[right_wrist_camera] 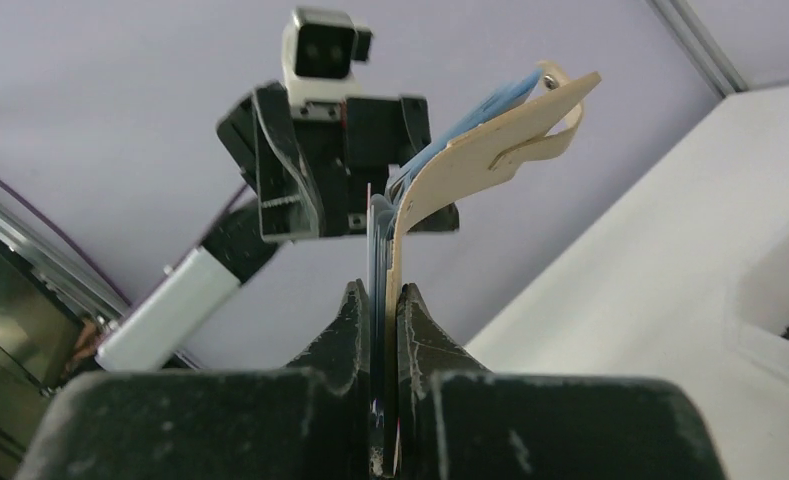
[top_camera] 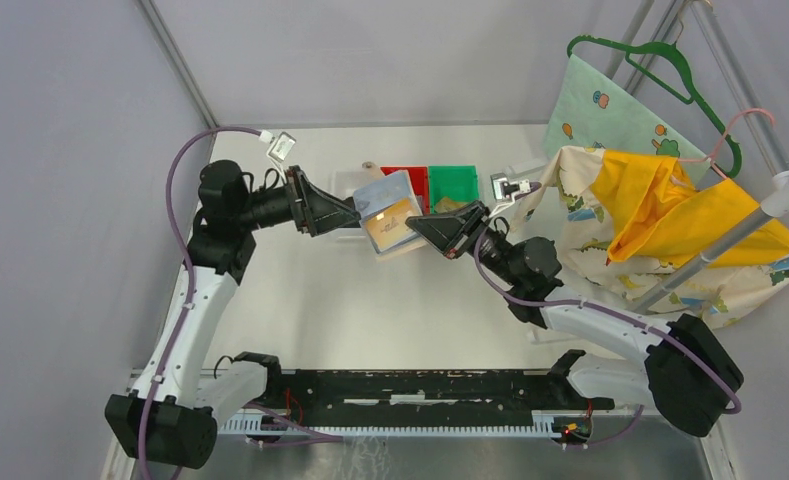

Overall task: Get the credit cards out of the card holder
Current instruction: Pick up the card holder from the center of the board, then remove the credit card from the card holder.

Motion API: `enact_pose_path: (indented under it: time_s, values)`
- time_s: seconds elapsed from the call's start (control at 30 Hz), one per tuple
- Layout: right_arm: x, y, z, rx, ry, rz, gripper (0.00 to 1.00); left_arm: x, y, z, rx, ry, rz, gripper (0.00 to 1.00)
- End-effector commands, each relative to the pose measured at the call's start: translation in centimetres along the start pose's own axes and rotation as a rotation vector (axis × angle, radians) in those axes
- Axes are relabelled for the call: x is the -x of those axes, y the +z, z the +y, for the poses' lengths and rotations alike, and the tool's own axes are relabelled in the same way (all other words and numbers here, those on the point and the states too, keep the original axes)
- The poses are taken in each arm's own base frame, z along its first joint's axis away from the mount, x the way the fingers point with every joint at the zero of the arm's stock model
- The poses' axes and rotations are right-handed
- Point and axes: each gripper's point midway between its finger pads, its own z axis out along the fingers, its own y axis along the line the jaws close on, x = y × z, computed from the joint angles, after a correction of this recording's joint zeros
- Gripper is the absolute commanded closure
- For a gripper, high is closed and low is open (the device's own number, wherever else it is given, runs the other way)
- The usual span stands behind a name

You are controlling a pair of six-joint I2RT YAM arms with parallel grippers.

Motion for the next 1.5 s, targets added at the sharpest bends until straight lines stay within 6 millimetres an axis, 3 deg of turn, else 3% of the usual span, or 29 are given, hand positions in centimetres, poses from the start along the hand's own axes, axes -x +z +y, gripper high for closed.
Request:
enact_pose_path:
  time_s: [0.0,0.2,0.33,0.43,0.6,0.67,0.73,0.83,1.0,1.1,1.33,1.47]
  values:
    - [4.8,0.4,4.3,0.147,0.067,-0.236,1.00,0.2,0.0,-3.1,-0.091,-0.102,-0.026,0.18]
    - [4.8,1.8,5.5,0.185,0.099,-0.305,1.00,-0.6,1.0,-6.9,-0.193,-0.088,-0.011,0.18]
    - [4.7,2.6,6.2,0.211,0.137,-0.347,1.00,-0.2,1.2,-8.0,-0.234,-0.055,-0.022,0.23]
    - [4.7,2.6,6.8,0.229,0.151,-0.388,1.00,-0.5,1.2,-7.7,-0.229,-0.027,-0.019,0.37]
    - [3.9,2.6,7.8,0.253,0.106,-0.374,1.00,-0.4,1.3,-6.5,-0.161,0.023,-0.027,0.71]
    - [3.2,2.6,8.1,0.272,0.098,-0.339,0.86,-0.1,1.4,-6.4,-0.150,0.051,-0.027,0.90]
    - [2.6,2.2,8.9,0.323,0.081,-0.299,0.72,-0.3,1.4,-6.3,-0.145,0.060,-0.001,0.98]
    - [1.4,2.0,10.3,0.416,0.012,-0.167,0.53,-1.0,1.1,-6.9,-0.194,0.128,0.079,0.98]
    - [-2.5,3.6,9.6,0.415,-0.159,0.187,0.43,-2.9,0.0,-7.6,-0.278,0.270,0.237,0.98]
    - [-3.5,3.3,8.8,0.433,-0.187,0.321,0.43,-4.1,-0.6,-7.4,-0.308,0.282,0.316,0.98]
    - [-4.4,1.7,7.7,0.462,-0.209,0.521,0.55,-6.0,-1.9,-6.9,-0.319,0.313,0.447,0.98]
    - [-4.2,1.5,8.2,0.492,-0.219,0.549,0.58,-6.7,-2.4,-6.4,-0.311,0.324,0.494,0.98]
